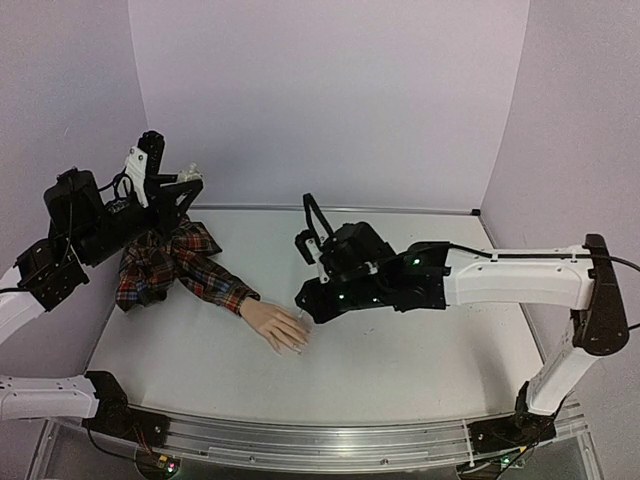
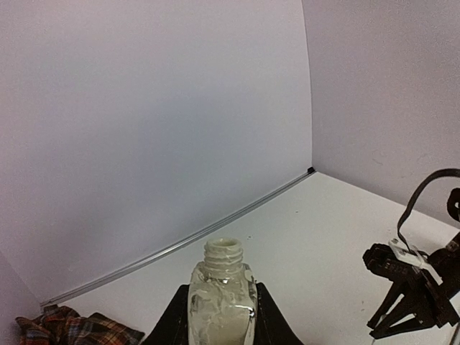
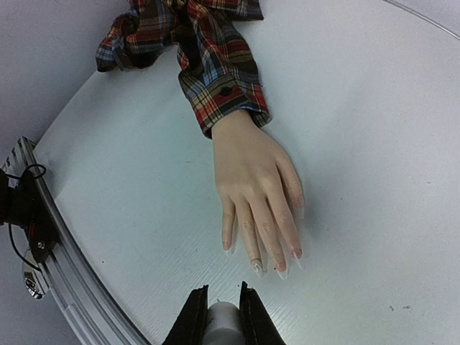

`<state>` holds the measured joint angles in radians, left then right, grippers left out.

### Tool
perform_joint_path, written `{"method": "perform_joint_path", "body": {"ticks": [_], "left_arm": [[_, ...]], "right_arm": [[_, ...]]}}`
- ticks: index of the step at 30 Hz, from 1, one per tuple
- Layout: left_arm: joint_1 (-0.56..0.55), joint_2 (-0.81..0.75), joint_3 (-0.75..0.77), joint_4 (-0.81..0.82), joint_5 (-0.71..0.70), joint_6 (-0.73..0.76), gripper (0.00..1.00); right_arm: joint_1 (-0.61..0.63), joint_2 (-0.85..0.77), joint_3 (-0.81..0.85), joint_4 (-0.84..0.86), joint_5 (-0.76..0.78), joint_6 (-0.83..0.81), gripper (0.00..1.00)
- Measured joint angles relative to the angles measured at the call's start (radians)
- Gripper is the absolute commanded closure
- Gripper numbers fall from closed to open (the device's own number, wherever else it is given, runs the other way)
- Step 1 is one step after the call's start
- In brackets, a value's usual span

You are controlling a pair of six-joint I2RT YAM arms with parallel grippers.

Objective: Paint the nails

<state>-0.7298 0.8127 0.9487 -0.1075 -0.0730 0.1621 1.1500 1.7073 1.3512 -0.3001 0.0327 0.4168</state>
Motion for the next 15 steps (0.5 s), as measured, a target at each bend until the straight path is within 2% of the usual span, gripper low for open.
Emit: {"method": "perform_joint_path", "body": {"ticks": [5, 15], "left_arm": [[0.000, 0.027, -0.005, 0.036, 0.141, -0.089, 1.00], [-0.002, 0.148, -0.089, 0.243, 0.463, -0.299, 1.00]], "right_arm": [[-0.031, -0.135, -0.048, -0.016, -0.039, -0.003, 1.00], [-0.190, -0.411, -0.117, -0.047, -0.212, -0.047, 1.00]]}}
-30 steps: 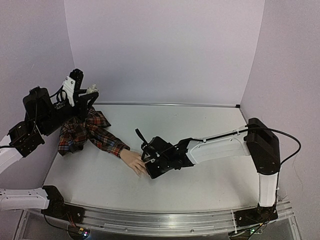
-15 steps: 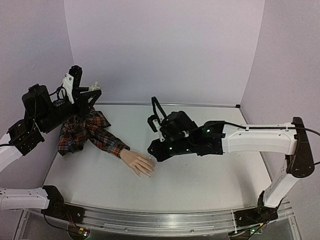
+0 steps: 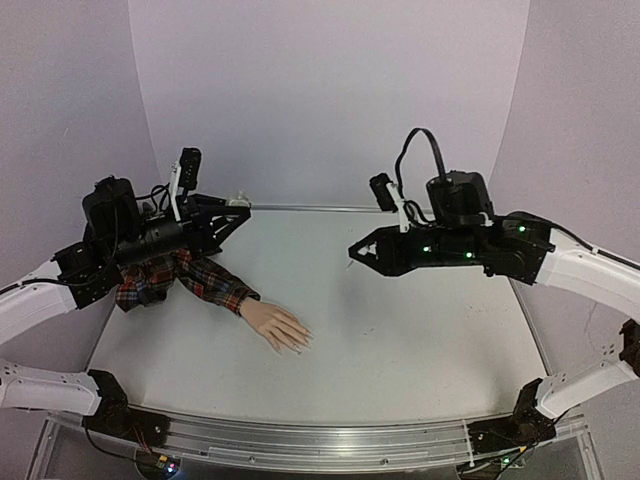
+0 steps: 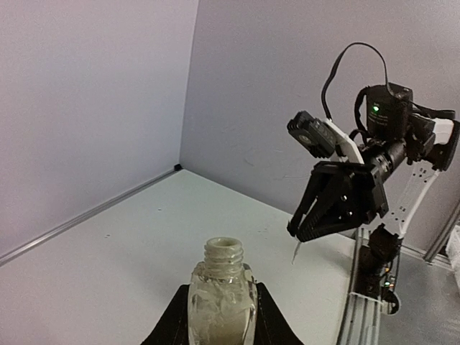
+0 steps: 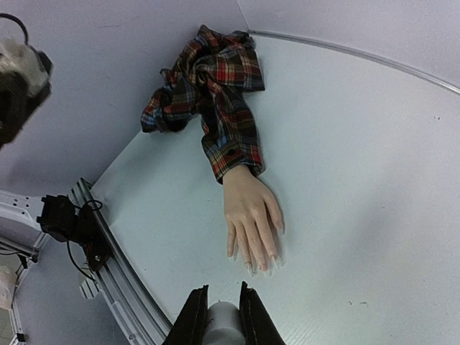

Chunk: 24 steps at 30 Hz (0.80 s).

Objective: Paint the nails

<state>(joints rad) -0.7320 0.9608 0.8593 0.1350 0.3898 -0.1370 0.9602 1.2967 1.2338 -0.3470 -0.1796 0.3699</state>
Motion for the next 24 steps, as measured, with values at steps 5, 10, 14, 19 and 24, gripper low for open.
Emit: {"method": "perform_joint_path", "body": {"ticks": [5, 10, 14, 19, 24], "left_arm": [[-0.059, 0.078, 0.002, 0.052, 0.047, -0.040, 1.00], [-0.146, 0.150, 0.019, 0.055, 0.046, -0.032, 1.00], [-0.157, 0.182, 0.029, 0.057, 0.057, -0.028, 1.00], [-0.157, 0.199, 0.041, 0.059, 0.075, -0.028, 1.00], [-0.157, 0.212, 0.053, 0.067, 0.106, -0.027, 1.00]], "right_arm": [[-0.029, -0.042, 0.050, -0.032, -0.080, -0.013, 1.00], [-0.030, -0.033, 0.155, -0.073, -0.146, -0.025, 1.00], [-0.030, -0.009, 0.264, -0.091, -0.198, -0.024, 1.00], [-0.025, 0.072, 0.391, -0.101, -0.248, -0.025, 1.00], [-0.003, 0.171, 0.486, -0.140, -0.261, -0.031, 1.00]]}}
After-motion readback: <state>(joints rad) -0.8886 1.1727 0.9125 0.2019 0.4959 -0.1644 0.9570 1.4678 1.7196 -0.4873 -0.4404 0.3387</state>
